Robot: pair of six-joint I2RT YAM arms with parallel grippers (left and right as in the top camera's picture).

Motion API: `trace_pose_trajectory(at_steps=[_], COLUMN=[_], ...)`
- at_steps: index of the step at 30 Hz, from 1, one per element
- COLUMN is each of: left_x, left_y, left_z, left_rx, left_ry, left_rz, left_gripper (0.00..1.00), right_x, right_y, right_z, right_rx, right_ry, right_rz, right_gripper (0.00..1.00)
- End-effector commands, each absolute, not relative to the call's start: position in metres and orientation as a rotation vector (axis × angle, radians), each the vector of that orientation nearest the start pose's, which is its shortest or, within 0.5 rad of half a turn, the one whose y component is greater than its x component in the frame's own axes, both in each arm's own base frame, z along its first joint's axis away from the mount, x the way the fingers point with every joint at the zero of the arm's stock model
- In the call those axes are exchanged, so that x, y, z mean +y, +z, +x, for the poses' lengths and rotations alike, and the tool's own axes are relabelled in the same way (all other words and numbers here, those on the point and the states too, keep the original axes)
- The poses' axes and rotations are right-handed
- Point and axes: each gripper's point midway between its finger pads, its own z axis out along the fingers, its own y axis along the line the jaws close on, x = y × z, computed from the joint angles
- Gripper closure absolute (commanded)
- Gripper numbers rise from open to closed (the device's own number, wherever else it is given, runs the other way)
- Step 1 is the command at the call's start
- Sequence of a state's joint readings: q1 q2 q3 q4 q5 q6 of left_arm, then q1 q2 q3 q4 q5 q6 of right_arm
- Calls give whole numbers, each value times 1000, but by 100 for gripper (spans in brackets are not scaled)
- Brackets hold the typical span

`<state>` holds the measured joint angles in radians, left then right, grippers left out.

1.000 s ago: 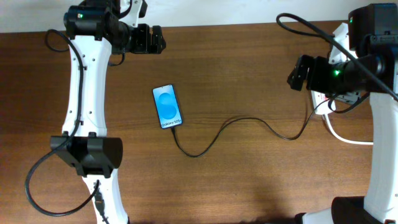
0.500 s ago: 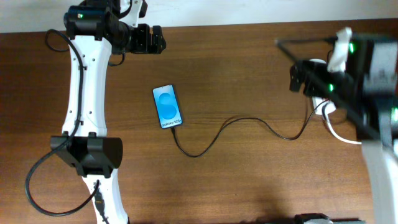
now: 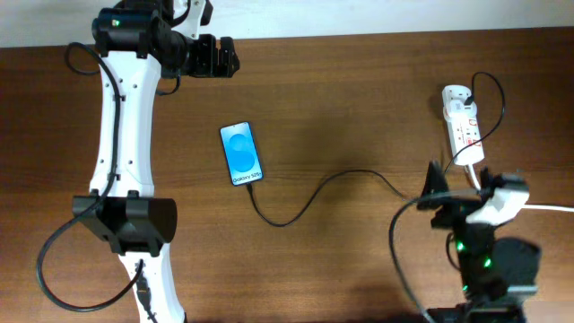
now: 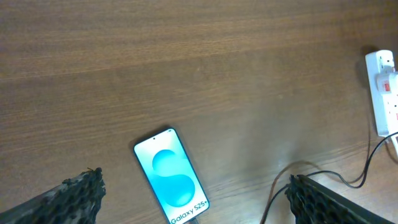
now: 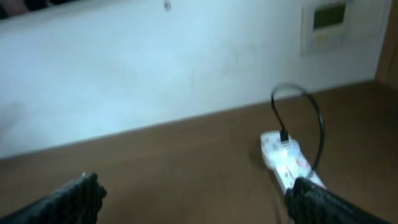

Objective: Plug charger to phone and switch on socket

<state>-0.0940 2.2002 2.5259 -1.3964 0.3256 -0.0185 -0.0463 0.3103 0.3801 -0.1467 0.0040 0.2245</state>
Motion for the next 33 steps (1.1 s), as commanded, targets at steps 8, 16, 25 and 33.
trace_pose_trajectory(at_steps=[8,16,25,33], left_x=[-102,-102,-102,-102], left_y=[262,262,262,262], left_z=[494,494,494,494], left_rx=[2593,2593,2593,2593], left_ry=[-470,-470,-470,-470], left_rz=[230,231,230,231], left_gripper=[1,1,1,1], right_x=[-15,-15,-15,-15], right_y=[194,155,155,155], right_z=[244,246,246,246], right_rx=[1506,1636,1637,1637], right_ry=[123,113,115,115], right_rz=[215,229,228,228], right_gripper=[2,2,2,2])
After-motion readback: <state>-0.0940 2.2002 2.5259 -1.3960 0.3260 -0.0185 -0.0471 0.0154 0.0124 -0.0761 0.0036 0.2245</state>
